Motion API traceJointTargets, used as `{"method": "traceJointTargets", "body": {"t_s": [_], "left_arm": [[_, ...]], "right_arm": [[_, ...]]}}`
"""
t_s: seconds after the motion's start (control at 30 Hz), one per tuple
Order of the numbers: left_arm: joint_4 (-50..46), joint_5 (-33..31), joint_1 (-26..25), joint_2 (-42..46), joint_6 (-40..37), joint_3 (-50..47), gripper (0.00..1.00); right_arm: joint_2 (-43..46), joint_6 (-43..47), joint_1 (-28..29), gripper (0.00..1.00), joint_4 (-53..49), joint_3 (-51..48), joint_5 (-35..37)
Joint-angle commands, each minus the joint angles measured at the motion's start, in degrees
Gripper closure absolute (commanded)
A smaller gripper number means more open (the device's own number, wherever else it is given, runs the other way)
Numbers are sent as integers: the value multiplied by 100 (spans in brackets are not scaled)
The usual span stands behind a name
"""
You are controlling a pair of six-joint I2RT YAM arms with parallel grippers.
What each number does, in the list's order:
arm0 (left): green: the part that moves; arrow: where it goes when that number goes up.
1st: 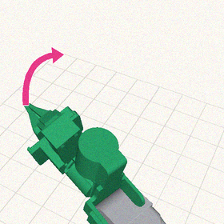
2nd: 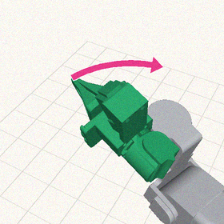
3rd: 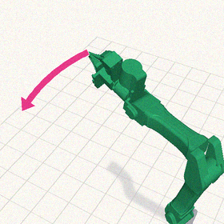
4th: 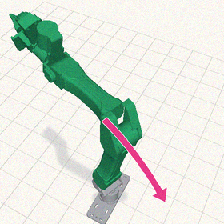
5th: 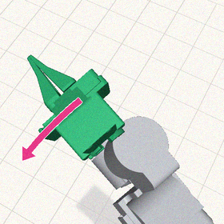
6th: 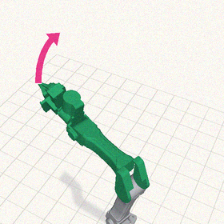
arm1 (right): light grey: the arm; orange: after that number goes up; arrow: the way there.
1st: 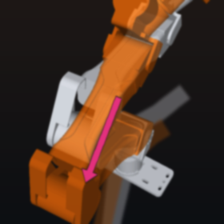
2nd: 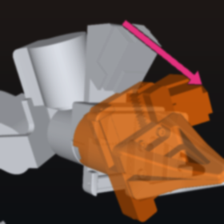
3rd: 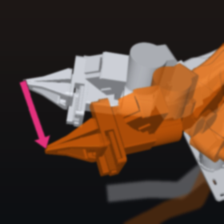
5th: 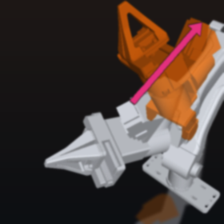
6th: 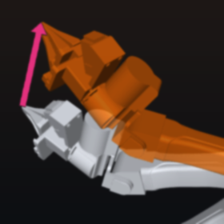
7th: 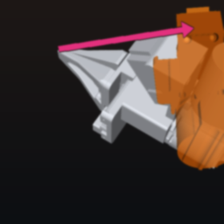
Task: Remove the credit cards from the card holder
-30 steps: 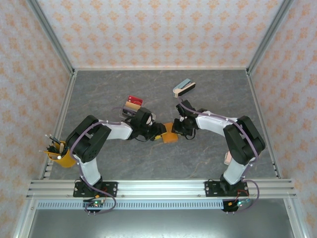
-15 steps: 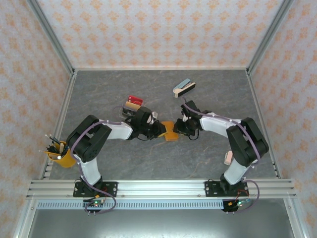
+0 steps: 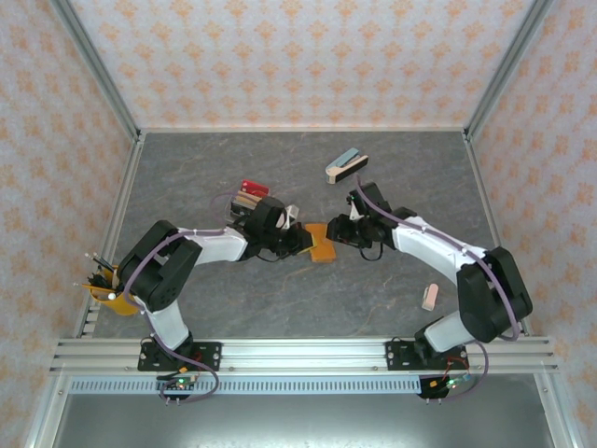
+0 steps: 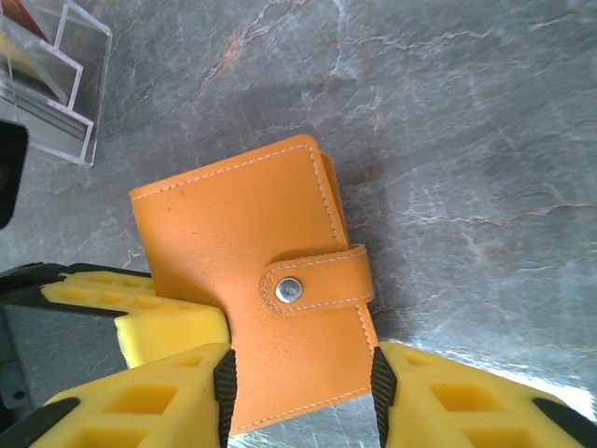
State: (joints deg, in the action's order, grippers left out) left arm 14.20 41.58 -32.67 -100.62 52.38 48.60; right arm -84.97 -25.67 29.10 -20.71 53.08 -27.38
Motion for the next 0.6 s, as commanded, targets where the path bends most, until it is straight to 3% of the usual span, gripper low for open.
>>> {"method": "traceJointTargets", "body": {"t_s": [0.0,0.57], "left_arm": [[-40,44,-78,261,-145,196,100],[-163,-5,-179,337,-206,290,100]], "right_arm": [[-249,-157,86,58,91,275,-251],[-855,-38,210,65,-215,607,-145]]}}
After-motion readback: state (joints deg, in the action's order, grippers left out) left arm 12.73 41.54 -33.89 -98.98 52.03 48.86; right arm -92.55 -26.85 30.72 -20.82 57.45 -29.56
